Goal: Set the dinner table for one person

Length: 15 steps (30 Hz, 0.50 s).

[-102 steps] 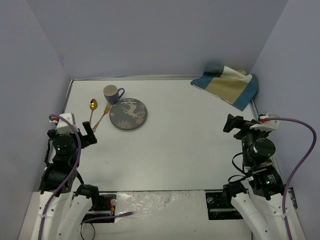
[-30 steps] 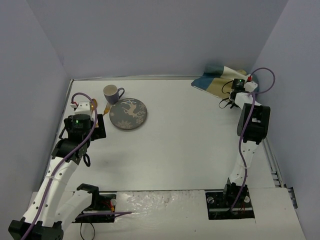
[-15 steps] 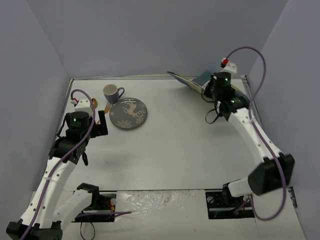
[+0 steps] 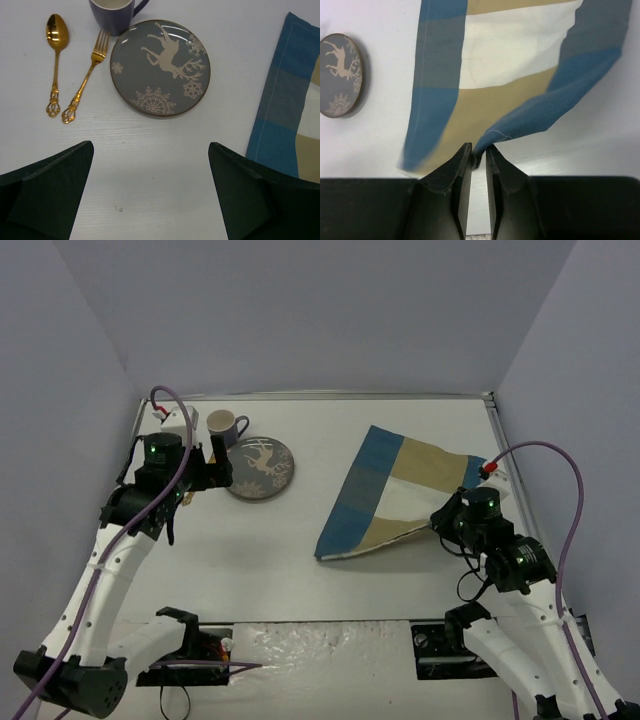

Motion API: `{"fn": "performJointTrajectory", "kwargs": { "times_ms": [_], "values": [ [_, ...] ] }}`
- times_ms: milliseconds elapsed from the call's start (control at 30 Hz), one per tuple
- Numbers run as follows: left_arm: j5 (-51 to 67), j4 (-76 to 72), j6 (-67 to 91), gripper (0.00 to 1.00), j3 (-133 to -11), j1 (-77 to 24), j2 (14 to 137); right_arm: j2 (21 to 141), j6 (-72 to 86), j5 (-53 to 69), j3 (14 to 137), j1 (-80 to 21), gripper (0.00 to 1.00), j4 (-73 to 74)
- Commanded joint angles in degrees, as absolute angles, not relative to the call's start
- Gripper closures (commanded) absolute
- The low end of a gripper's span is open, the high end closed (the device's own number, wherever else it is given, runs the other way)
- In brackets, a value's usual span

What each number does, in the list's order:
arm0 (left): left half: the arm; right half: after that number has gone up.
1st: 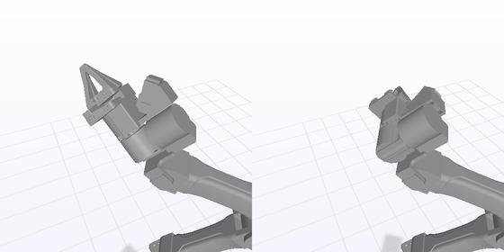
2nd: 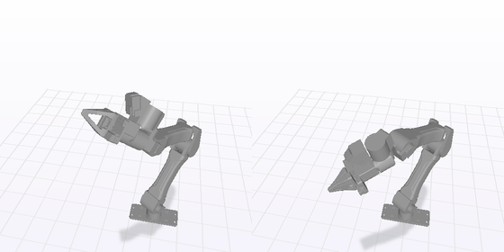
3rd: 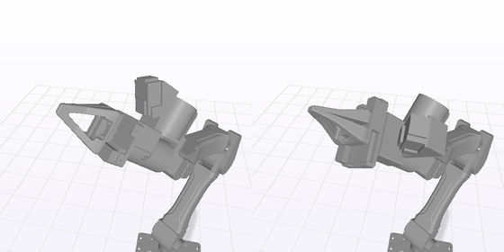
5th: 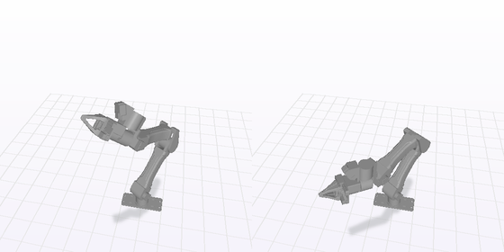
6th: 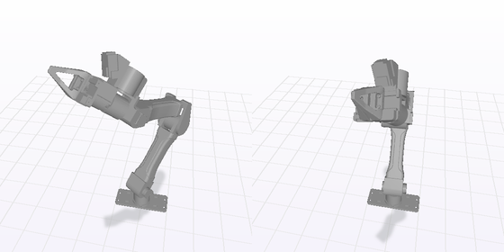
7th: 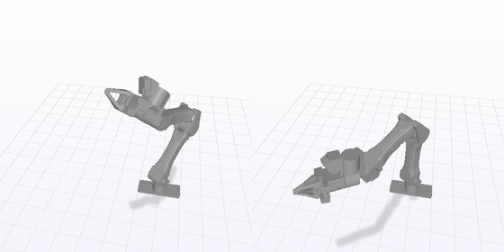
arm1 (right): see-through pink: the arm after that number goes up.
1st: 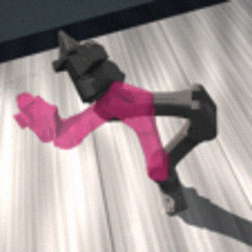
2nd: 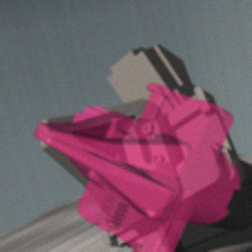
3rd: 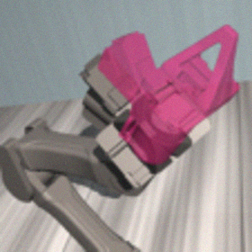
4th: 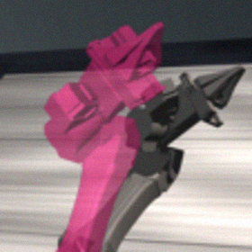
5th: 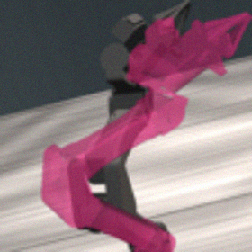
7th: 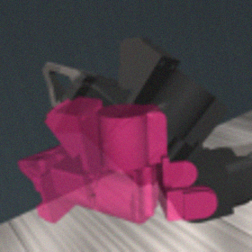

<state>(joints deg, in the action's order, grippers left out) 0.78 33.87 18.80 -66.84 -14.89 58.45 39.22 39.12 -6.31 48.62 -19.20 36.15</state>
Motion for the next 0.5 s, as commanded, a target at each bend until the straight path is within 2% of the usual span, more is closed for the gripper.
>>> {"fn": "performJointTrajectory", "kwargs": {
  "times_ms": [0,33,100,300,467],
  "values": [
    [4.8,31.0,20.3,0.03,-71.5,-17.8,62.5,38.1,40.7,-4.8,51.4,-19.4,0.24,41.5],
    [4.8,30.9,20.2,0.03,-71.9,-18.6,63.3,38.1,40.2,-7.0,52.1,-19.4,0.13,41.8],
    [5.2,31.0,20.2,0.03,-72.4,-19.4,64.5,40.8,38.9,-10.2,54.3,-19.4,0.00,41.8],
    [5.1,31.9,18.0,0.03,-71.5,-20.1,65.1,54.0,36.6,-16.4,54.3,-18.1,0.00,33.2],
    [3.3,32.5,14.6,0.03,-68.5,-20.2,63.5,70.2,36.1,-11.4,53.4,-7.5,0.00,16.6]
  ]
}}
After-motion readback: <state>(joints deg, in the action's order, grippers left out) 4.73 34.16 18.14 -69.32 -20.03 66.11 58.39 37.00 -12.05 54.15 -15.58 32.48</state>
